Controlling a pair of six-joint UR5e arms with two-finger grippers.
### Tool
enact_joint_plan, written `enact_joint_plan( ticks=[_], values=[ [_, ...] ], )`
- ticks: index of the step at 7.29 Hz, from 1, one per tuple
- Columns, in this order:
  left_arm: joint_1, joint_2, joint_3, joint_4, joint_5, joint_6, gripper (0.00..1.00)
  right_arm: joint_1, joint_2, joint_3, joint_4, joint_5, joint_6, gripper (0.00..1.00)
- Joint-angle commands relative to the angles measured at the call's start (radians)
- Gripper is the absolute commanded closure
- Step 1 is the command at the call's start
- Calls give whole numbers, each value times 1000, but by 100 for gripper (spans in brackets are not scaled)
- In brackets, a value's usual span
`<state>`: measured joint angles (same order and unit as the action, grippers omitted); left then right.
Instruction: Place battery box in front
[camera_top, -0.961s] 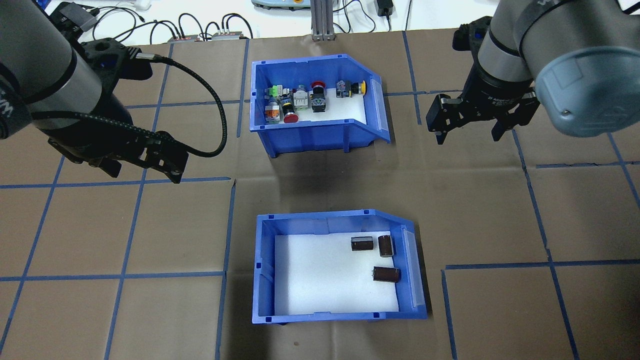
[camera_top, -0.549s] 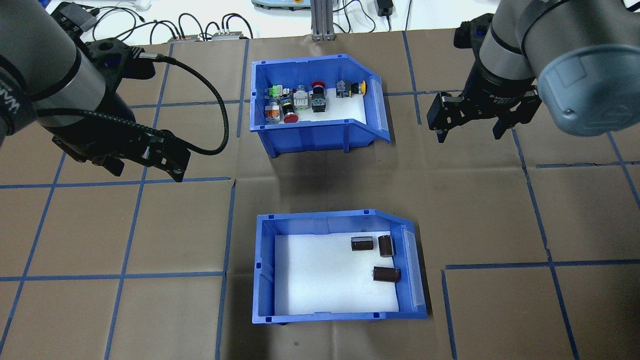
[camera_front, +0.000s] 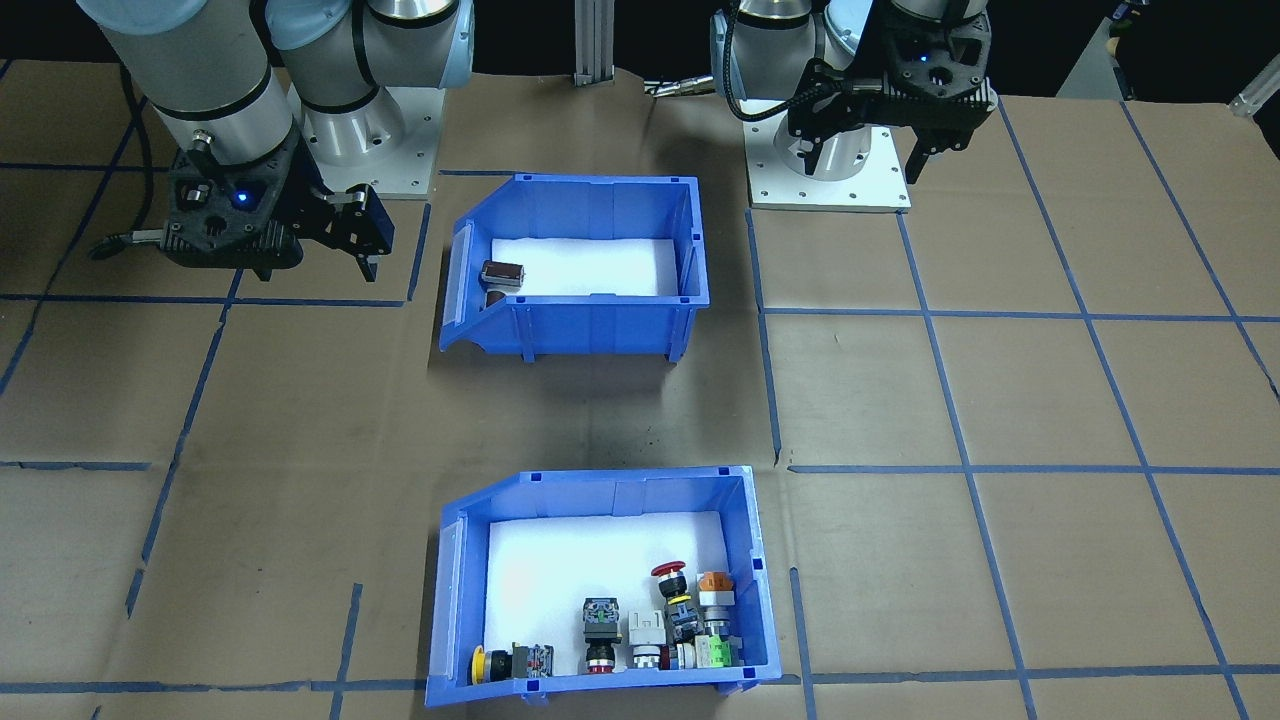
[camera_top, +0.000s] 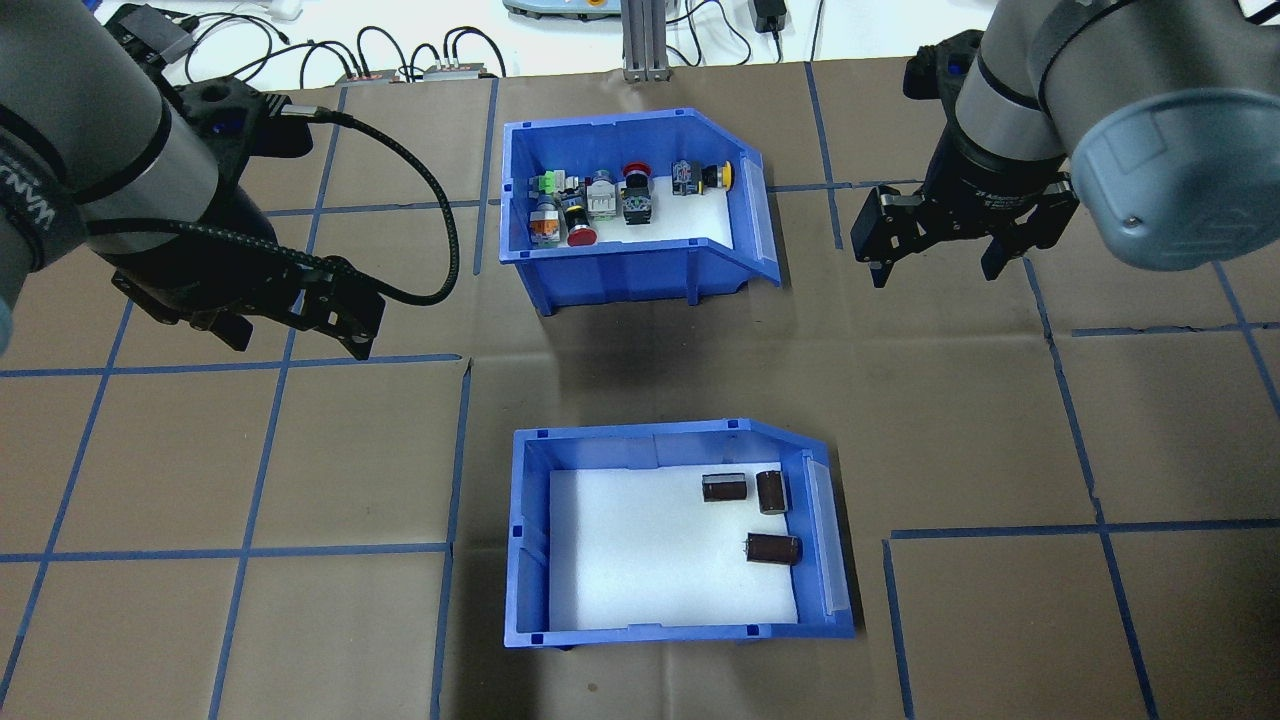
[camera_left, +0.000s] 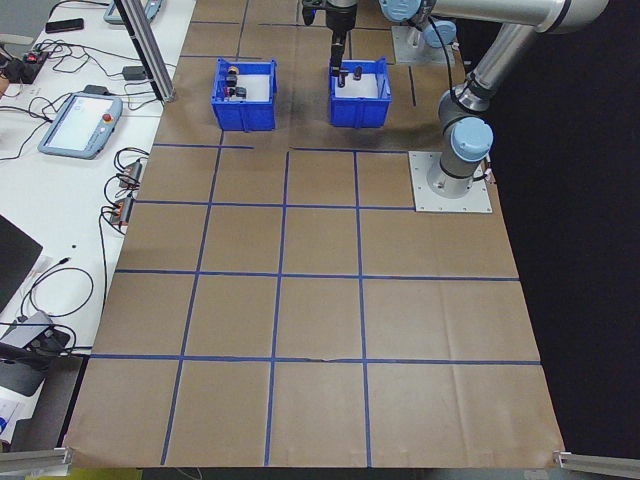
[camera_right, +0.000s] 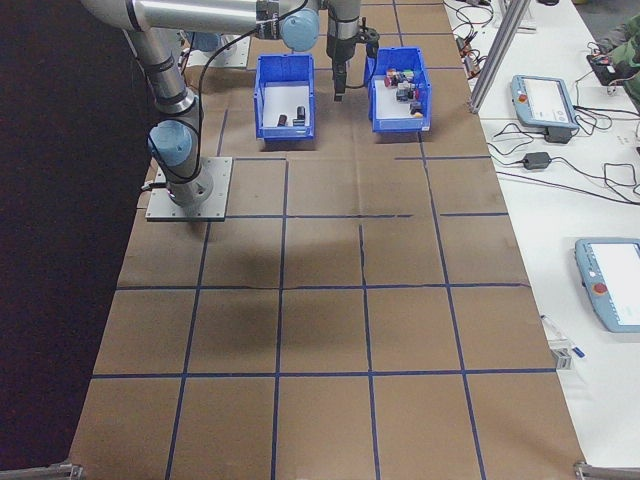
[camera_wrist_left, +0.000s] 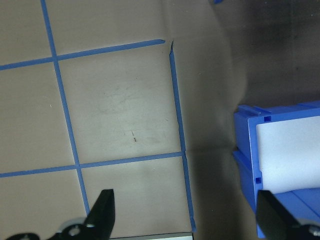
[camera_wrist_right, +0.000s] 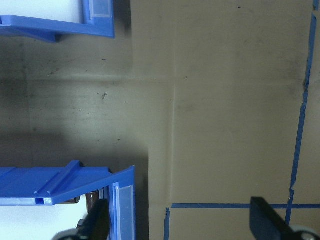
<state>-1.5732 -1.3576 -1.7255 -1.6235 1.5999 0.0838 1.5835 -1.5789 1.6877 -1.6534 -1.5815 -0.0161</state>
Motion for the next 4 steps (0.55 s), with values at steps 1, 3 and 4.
enact_joint_plan(
  ticks=[1,3,4],
  values=[
    [-1,18,-49,48,2,-188,1,3,31,-9,-47,8,-113,0],
    [-2,20,-95,126,-8,-260,1,10,147,-124,-52,9,-253,0],
    [-13,28,-126,135,-18,-327,1,32,221,-213,-39,9,-316,0]
  ],
)
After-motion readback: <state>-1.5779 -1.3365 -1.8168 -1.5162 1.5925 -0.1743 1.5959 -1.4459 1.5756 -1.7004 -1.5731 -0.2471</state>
